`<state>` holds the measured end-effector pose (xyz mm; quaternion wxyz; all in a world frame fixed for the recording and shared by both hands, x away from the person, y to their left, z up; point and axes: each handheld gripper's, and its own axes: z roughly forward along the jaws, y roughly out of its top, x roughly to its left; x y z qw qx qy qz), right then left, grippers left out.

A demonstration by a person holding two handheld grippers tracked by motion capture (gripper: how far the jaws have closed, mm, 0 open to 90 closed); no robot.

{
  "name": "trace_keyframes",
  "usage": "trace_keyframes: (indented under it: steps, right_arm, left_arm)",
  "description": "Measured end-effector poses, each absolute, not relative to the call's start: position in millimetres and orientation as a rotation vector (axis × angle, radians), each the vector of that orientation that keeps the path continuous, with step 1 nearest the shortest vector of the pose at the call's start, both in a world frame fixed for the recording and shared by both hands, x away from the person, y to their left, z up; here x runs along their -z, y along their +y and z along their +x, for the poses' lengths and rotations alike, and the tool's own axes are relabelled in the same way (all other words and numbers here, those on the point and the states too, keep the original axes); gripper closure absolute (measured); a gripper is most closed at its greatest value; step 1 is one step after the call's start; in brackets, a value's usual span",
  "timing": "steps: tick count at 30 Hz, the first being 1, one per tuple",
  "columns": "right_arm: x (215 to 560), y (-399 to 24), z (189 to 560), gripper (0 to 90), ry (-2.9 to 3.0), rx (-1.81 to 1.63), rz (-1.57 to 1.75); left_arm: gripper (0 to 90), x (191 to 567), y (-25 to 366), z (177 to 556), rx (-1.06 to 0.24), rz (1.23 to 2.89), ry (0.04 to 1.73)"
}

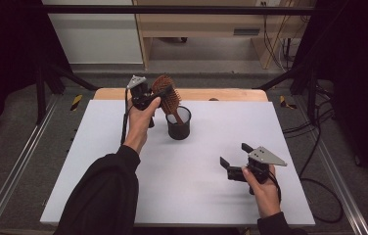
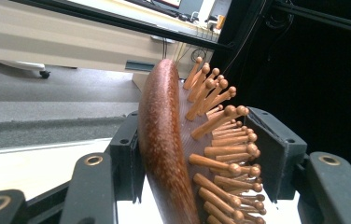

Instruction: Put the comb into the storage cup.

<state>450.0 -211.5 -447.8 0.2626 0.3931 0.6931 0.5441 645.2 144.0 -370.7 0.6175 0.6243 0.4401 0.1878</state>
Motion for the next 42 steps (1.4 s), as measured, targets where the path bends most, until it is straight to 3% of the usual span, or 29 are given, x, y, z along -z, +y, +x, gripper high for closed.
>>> trace_keyframes:
  steps: [42]
  right_arm:
    - [448.7,-210.7,450.6,3.5,1.896,-1.47,1.063]
  left_arm:
    - [35.3,376.7,149.6,648.8,-0.47,1.465,1.022]
